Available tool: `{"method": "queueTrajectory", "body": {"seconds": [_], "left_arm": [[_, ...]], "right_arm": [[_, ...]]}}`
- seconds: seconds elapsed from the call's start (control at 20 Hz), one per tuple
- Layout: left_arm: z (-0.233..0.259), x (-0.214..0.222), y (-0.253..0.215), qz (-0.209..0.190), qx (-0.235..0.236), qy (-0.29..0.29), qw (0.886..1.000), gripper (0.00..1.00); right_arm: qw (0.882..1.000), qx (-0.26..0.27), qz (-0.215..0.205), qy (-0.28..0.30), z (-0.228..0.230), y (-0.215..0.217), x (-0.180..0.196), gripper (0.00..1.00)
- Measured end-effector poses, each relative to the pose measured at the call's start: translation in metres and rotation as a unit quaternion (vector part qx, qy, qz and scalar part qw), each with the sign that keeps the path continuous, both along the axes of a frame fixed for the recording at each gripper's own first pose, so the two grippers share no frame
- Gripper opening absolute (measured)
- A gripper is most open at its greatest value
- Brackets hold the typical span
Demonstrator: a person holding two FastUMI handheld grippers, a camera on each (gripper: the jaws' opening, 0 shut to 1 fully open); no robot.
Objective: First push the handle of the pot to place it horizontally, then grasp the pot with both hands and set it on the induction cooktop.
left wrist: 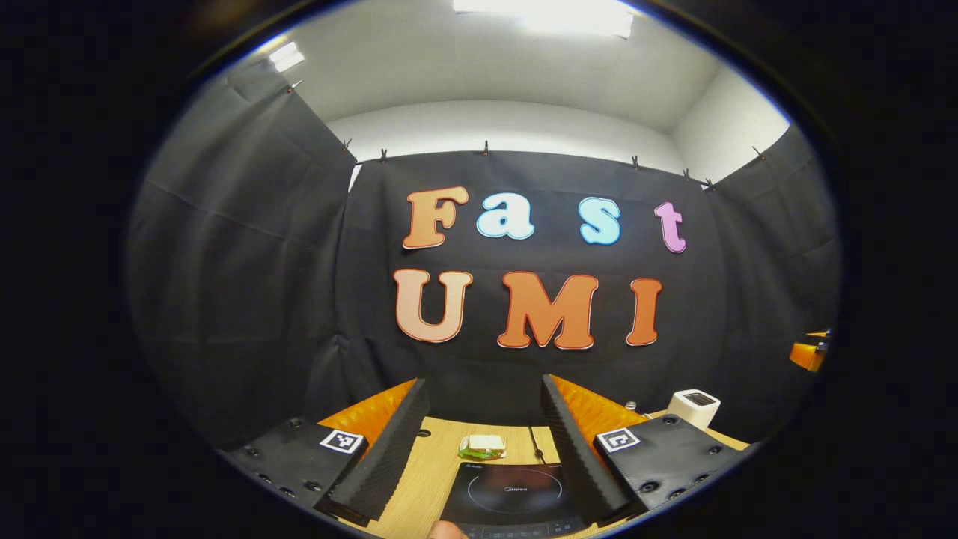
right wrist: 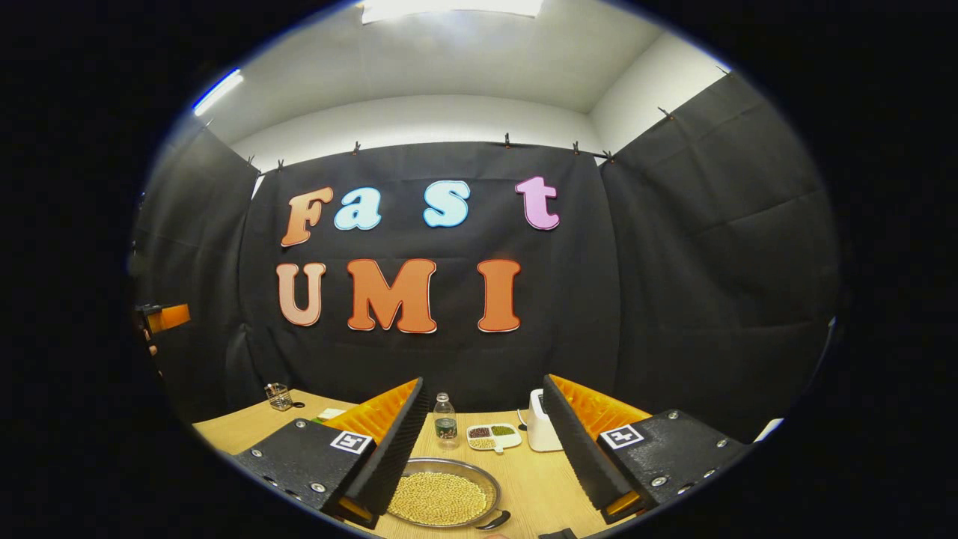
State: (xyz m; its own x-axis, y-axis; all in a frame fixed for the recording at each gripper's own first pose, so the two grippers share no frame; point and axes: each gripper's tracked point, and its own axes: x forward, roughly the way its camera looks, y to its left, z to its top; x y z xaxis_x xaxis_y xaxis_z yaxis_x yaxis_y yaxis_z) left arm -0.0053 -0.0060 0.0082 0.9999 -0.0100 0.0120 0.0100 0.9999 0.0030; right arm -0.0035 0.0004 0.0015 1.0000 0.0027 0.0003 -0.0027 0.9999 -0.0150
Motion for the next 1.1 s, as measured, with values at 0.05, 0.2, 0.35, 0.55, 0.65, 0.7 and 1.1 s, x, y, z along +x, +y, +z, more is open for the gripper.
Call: {"method": "queueTrajectory", "body": {"seconds": [0.05,0.2,0.35,0.55,0.65,0.7,1.1], "left_arm": [[0.0,0.0,0.0,0.0,0.0,0.0,1.0,0.98],[-0.001,-0.001,0.001,0.0,-0.001,0.002,1.0,0.98],[-0.004,0.002,0.001,-0.001,-0.003,0.007,1.0,0.98],[-0.005,0.004,0.003,0.005,-0.001,0.009,1.0,0.98],[-0.006,0.004,0.003,0.006,0.001,0.008,1.0,0.98],[-0.007,0.004,0.003,0.006,0.002,0.008,1.0,0.99],[-0.013,0.007,0.003,0.009,0.004,0.014,1.0,0.99]], "right_arm": [[1.0,-0.002,0.001,0.001,-0.001,0.001,0.0,0.95],[1.0,-0.002,0.003,0.006,-0.005,0.004,0.002,0.95],[1.0,-0.001,0.008,0.014,-0.013,0.007,0.004,0.95],[0.999,-0.006,0.008,0.033,-0.031,0.008,0.007,0.88],[0.999,-0.012,0.014,0.044,-0.043,0.014,0.008,0.76],[0.998,-0.015,0.019,0.051,-0.051,0.017,0.008,0.76],[0.992,-0.023,0.048,0.112,-0.115,0.036,0.005,0.37]]}}
